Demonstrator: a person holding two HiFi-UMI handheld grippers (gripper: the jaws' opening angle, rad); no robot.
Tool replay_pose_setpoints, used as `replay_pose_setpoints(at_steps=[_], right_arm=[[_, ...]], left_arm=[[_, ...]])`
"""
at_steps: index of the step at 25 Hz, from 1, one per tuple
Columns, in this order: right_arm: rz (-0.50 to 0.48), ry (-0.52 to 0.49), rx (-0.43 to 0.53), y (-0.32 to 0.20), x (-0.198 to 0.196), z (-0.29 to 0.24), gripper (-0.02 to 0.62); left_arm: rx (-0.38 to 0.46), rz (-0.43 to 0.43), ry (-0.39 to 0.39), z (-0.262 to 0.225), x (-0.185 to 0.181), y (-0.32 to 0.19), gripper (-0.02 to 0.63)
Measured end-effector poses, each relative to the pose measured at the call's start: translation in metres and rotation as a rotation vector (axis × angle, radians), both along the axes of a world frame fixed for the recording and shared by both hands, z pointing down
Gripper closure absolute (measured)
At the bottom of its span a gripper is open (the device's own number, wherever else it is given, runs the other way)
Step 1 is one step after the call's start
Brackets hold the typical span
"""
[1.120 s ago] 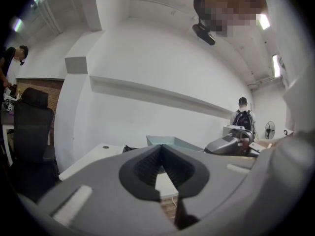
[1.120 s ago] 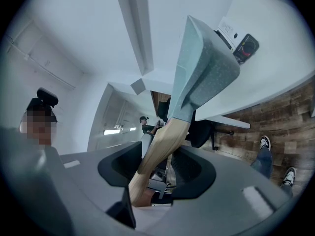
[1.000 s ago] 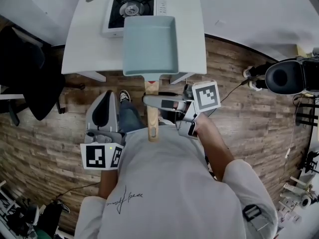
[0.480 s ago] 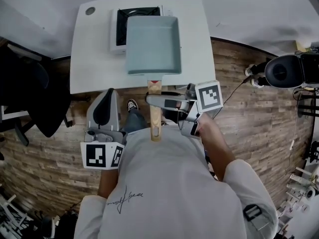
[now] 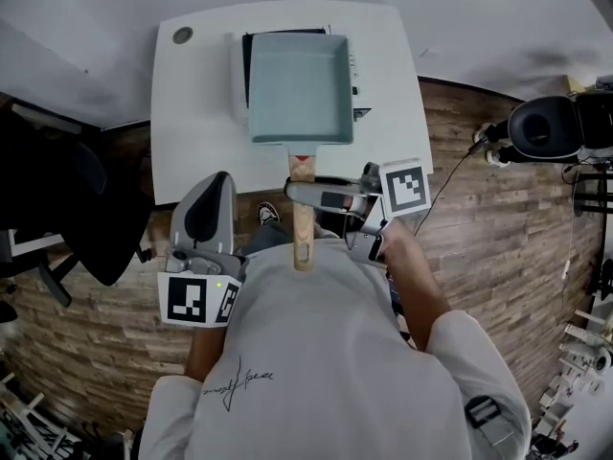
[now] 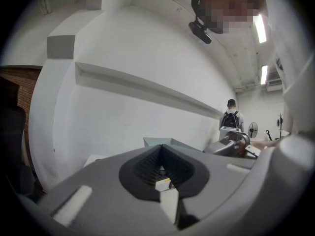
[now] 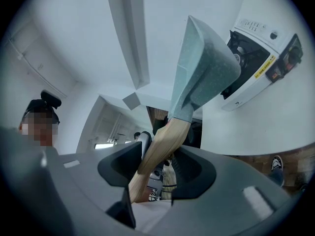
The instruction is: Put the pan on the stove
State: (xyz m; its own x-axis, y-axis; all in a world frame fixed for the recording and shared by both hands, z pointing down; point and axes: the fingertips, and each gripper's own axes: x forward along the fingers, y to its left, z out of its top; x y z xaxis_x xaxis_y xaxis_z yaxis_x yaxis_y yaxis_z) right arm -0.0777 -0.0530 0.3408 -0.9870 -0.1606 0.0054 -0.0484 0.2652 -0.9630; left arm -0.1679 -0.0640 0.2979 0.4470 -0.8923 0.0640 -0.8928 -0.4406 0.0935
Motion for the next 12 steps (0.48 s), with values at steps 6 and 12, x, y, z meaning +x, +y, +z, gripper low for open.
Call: replay_pose_setpoints(at_steps=[6, 12], right_arm=[[0.039, -0.002, 0.007, -0.013, -0.011, -0.005, 0.416], [0.080, 0.003, 0.006, -0.030, -0.035, 0.010, 0.416]], left_arm=[[0.017, 0.061, -0.049, -0.006, -0.009, -0.013, 0.551], [-0.019, 0.093, -0.028, 0.016, -0.035, -0.028, 0.551]])
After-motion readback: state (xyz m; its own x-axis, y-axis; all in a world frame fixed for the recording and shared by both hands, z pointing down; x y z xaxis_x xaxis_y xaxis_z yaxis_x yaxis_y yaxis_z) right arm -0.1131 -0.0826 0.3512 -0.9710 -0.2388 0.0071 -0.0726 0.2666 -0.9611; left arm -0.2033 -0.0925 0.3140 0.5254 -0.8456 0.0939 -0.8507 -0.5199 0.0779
